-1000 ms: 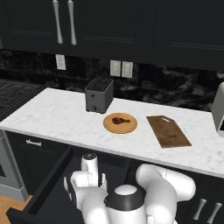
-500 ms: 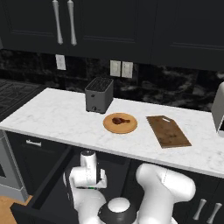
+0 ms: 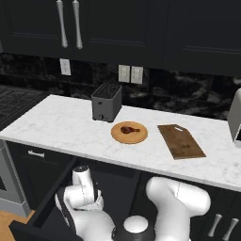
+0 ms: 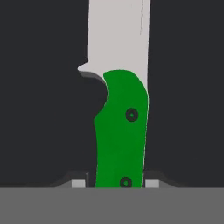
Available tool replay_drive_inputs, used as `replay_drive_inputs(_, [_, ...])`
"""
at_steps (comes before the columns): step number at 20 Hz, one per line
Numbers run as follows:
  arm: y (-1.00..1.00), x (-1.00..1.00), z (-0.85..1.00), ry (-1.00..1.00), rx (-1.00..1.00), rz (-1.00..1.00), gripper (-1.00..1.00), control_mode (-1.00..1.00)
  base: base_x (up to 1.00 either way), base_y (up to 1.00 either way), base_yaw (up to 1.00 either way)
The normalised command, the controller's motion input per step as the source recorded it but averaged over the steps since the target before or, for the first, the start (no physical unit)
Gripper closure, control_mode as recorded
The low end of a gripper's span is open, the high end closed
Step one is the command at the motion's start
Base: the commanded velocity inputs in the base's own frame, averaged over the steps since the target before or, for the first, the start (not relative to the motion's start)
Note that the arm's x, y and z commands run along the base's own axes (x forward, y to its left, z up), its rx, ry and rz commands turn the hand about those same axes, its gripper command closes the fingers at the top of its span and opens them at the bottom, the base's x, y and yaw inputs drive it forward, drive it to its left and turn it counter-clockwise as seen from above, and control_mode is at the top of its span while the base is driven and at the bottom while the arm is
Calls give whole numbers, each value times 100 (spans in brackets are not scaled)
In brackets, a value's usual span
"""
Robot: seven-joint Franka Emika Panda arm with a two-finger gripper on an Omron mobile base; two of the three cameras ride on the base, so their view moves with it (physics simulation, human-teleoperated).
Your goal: Pick up the knife from the drawer and place it on the cutting board. Then place the meat from the plate to the cutting board.
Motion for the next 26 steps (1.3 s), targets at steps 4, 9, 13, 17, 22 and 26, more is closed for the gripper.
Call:
replay_drive_inputs(4, [6,-87,100,-13,0,-7,100,-100,0,0,0])
replay_drive_inputs(9, [-23,-53,100,-22,0,-2,100,-100,0,0,0])
replay_drive_inputs(13, [-70,-56,100,-27,0,0,100,-100,0,0,0])
replay_drive_inputs(17, [-86,-29,100,-24,0,0,100,-100,0,0,0])
replay_drive_inputs(22, [-93,2,100,-7,2,-8,100,-100,0,0,0])
replay_drive_inputs(26, [-92,24,100,1,5,-19,100,-100,0,0,0])
